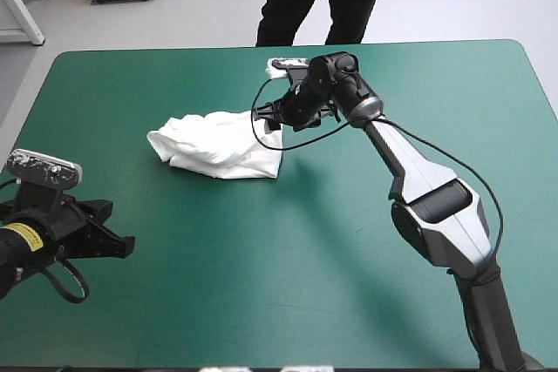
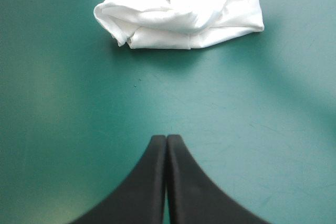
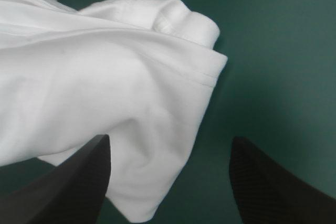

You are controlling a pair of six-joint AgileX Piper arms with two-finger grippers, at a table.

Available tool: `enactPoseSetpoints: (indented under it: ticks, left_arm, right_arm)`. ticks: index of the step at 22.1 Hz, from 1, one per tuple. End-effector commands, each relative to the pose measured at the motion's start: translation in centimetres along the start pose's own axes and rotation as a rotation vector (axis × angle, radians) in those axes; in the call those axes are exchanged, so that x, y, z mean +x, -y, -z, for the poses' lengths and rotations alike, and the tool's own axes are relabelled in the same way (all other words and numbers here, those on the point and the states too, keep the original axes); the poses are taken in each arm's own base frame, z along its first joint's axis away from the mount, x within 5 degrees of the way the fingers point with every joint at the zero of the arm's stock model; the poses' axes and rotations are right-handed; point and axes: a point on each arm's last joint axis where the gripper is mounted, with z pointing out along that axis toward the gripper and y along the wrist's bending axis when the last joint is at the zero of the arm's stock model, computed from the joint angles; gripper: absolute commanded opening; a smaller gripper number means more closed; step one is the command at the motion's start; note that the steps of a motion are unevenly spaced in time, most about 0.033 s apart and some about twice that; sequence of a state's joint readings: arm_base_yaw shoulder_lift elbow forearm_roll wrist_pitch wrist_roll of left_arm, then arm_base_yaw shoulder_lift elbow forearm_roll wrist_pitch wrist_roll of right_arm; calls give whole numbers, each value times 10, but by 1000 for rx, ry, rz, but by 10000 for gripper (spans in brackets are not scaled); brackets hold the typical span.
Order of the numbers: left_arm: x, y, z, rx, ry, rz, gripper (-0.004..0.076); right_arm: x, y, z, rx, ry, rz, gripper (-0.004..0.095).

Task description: Fold the cloth

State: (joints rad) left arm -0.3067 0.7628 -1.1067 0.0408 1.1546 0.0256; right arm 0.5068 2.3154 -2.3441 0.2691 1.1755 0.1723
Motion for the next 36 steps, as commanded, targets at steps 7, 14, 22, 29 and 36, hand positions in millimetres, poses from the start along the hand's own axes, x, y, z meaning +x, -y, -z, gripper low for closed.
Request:
enactPoseSetpoints:
  ticks: [7, 14, 22, 29, 36]
  left_arm:
    - [-10, 0, 5, 4, 87, 13, -9]
    - [-10, 0, 5, 5, 87, 37, -9]
    - [-4, 0, 5, 5, 20, 47, -9]
    - [-2, 1, 5, 17, -7, 51, -9]
    - [-6, 3, 5, 37, 38, 60, -9]
  right_arm:
    - [-8, -4, -13, -118, 63, -58, 560]
    - [0, 2, -36, -115, -20, -80, 76]
    - [-15, 31, -14, 303, 171, 27, -17]
    - [4, 94, -1, 434, 176, 4, -18]
    - [74, 174, 59, 525, 206, -101, -17]
